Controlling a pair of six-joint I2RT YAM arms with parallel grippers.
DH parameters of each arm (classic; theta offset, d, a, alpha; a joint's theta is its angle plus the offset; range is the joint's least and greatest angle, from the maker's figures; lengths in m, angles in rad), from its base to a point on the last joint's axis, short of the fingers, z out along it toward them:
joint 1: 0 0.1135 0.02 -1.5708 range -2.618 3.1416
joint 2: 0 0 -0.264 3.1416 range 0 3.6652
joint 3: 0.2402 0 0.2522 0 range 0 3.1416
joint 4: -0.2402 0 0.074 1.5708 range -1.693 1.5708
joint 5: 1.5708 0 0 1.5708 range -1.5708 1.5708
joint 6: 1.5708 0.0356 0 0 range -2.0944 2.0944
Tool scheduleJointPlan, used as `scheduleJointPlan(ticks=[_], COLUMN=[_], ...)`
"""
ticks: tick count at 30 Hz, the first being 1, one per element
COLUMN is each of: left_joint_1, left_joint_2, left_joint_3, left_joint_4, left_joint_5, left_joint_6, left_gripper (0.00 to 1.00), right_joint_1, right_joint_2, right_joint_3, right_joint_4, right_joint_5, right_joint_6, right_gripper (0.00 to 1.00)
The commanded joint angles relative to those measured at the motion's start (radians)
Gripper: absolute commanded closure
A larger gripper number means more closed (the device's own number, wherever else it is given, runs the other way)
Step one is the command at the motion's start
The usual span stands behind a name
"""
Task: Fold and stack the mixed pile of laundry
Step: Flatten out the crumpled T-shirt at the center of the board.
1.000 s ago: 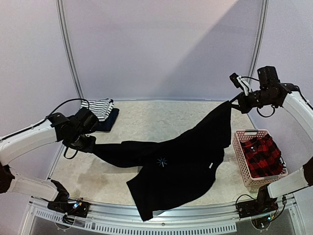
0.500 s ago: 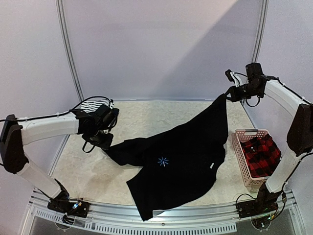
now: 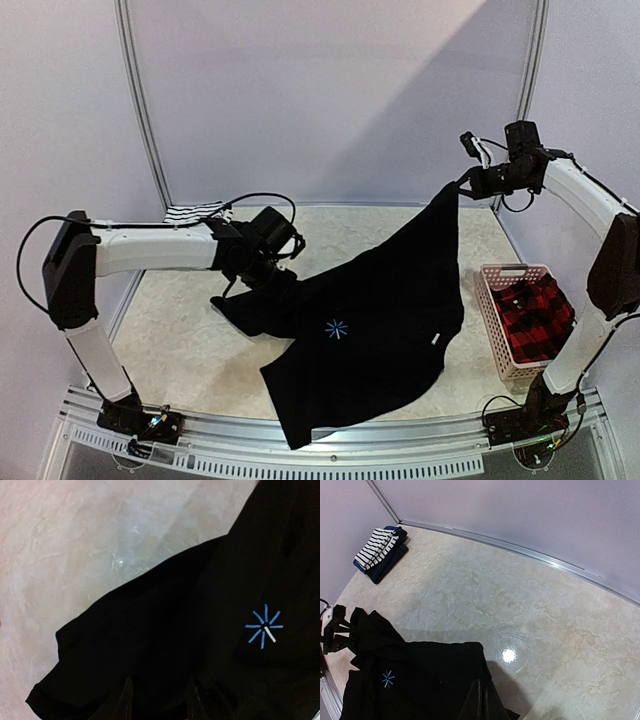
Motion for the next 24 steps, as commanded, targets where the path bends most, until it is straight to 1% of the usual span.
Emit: scheduleJointPlan(ticks=[1, 5, 7, 12, 14, 16, 19, 22, 24], left_joint_1=[-0.012, -0.012, -0.017, -0.098, -0.114, -0.116, -0.114, -0.101, -0.067], left_joint_2=[0.053, 0.048, 0.018, -0.202, -0.265, -0.296, -0.311, -0.340, -0.357], left_joint_3=[0.031, -0.037, -0.107, -0.327, -0.409, -0.459, -0.424, -0.299, -0.229], left_joint_4=[-0.095, -0.147, -0.160, -0.128, -0.096, -0.087, -0.177, -0.283, -0.336], left_joint_5=[-0.025, -0.022, 0.016, 0.017, 0.046, 0.053, -0.005, -0.097, -0.125], left_joint_6=[0.028, -0.023, -0.079, -0.260, -0.319, -0.343, -0.324, -0.274, -0.236], left_gripper=[0.61, 0.61, 0.62, 0.63, 0.63, 0.64, 0.64, 0.64, 0.64], right_joint_1=[0.000, 0.000, 0.001, 0.000, 0.000, 0.000, 0.000, 0.000, 0.000], right_joint_2=[-0.027, -0.037, -0.037, -0.035, -0.031, -0.024, -0.018, -0.024, -0.033], right_joint_3=[-0.029, -0.048, -0.055, -0.069, -0.072, -0.073, -0.074, -0.082, -0.094], right_joint_4=[-0.009, -0.002, 0.004, 0.020, 0.025, 0.025, 0.023, 0.022, 0.029], right_joint_5=[-0.030, -0.019, -0.019, -0.017, -0.023, -0.030, -0.037, -0.044, -0.046], right_joint_6=[-0.007, -0.017, -0.020, -0.022, -0.023, -0.023, -0.026, -0.033, -0.037], right_gripper=[1.00, 1.00, 1.00, 1.00, 1.00, 1.00, 1.00, 1.00, 1.00])
